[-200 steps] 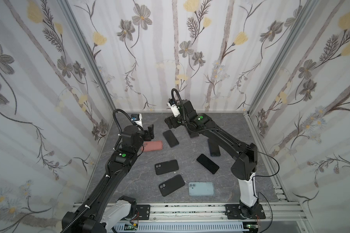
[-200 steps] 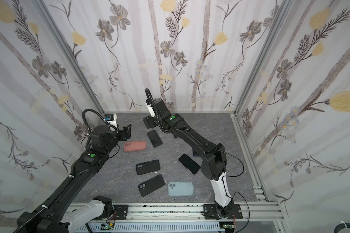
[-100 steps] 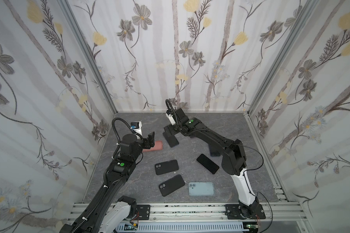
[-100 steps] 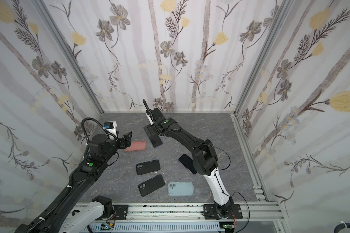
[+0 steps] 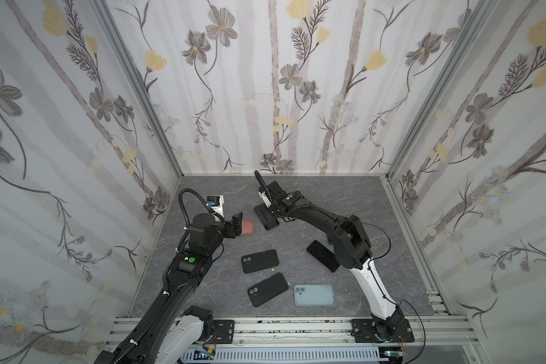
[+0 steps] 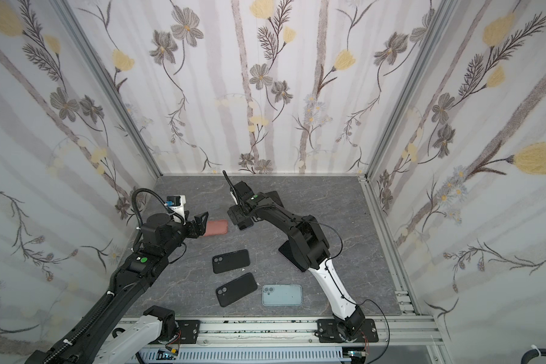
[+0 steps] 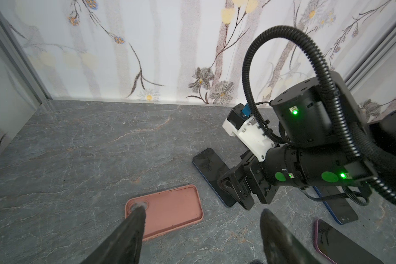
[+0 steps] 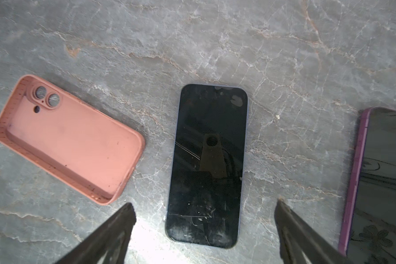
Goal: Put the phone into the phone case
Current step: 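Lower the right gripper onto the blue-framed black phone while the left gripper hovers, then close the right gripper on the phone's end and lift it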
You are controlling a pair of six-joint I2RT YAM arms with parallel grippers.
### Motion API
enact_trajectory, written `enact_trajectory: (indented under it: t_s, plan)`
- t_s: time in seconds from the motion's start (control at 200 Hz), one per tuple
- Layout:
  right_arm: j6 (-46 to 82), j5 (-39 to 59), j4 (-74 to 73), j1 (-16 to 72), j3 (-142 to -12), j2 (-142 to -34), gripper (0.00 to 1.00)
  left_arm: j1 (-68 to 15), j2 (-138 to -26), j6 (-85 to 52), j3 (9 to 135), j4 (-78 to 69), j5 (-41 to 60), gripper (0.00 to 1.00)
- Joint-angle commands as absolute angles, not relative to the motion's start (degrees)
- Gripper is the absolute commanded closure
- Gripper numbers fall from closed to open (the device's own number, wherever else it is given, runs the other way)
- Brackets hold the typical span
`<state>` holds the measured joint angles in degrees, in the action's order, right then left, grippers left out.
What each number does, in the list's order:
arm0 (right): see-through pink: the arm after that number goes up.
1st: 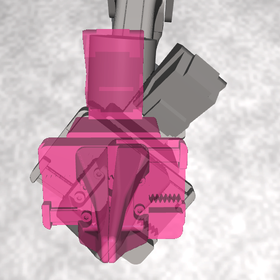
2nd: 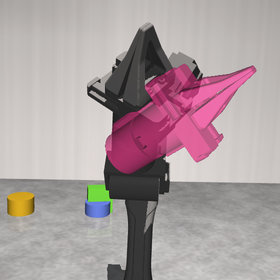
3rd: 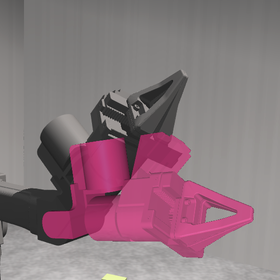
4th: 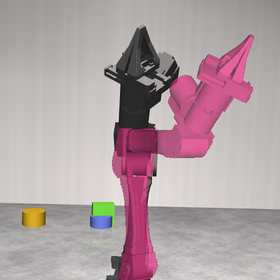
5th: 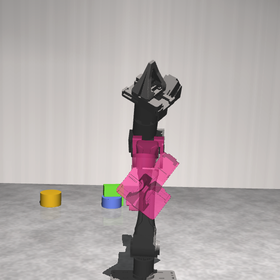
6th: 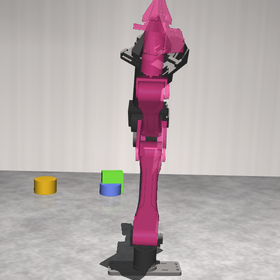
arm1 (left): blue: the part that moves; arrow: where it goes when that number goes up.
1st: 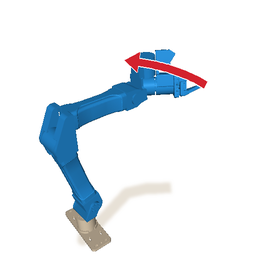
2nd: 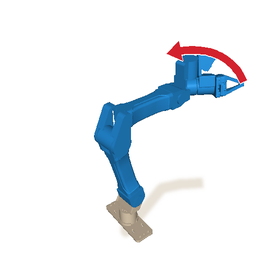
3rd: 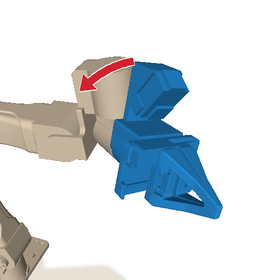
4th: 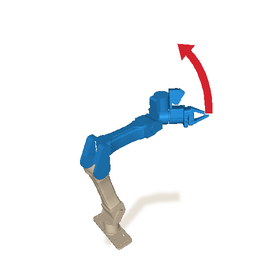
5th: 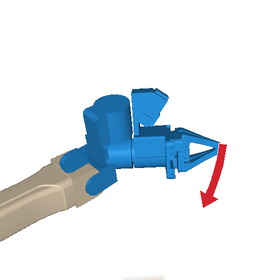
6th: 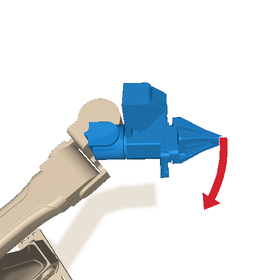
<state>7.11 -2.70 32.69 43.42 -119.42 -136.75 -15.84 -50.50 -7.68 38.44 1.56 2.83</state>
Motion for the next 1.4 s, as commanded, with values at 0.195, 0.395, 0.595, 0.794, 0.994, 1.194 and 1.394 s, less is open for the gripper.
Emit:
enact_trajectory:
  t_s: [0.195, 0.395, 0.595, 0.794, 0.994, 1.194, 1.394]
  plan:
    - [8.1, -2.5, 34.1, 43.4, -121.8, -140.8, 0.04, -16.2, -49.8, -6.3, 36.9, 0.9, 3.0, 0.22]
    - [8.0, -3.0, 35.5, 43.3, -123.0, -142.5, 0.05, -16.4, -49.1, -5.7, 36.5, 1.0, 2.5, 0.22]
    - [8.3, -3.3, 36.0, 43.5, -123.5, -143.6, 0.06, -16.5, -48.4, -5.5, 35.9, 1.1, 2.4, 0.22]
    - [8.0, -4.3, 38.7, 43.6, -126.1, -145.8, 0.12, -16.5, -47.8, -5.1, 35.3, 0.5, 2.2, 0.22]
    - [8.6, -3.1, 39.8, 43.4, -126.3, -146.1, 0.24, -16.7, -46.8, -4.7, 35.5, 1.1, 1.6, 0.22]
    - [9.6, -3.0, 40.1, 43.3, -126.3, -146.0, 0.32, -16.6, -46.2, -4.5, 35.4, 1.5, 1.1, 0.22]
    - [9.8, -4.9, 40.4, 43.0, -126.3, -145.1, 0.38, -16.6, -46.3, -4.1, 36.4, 2.0, 0.4, 0.21]
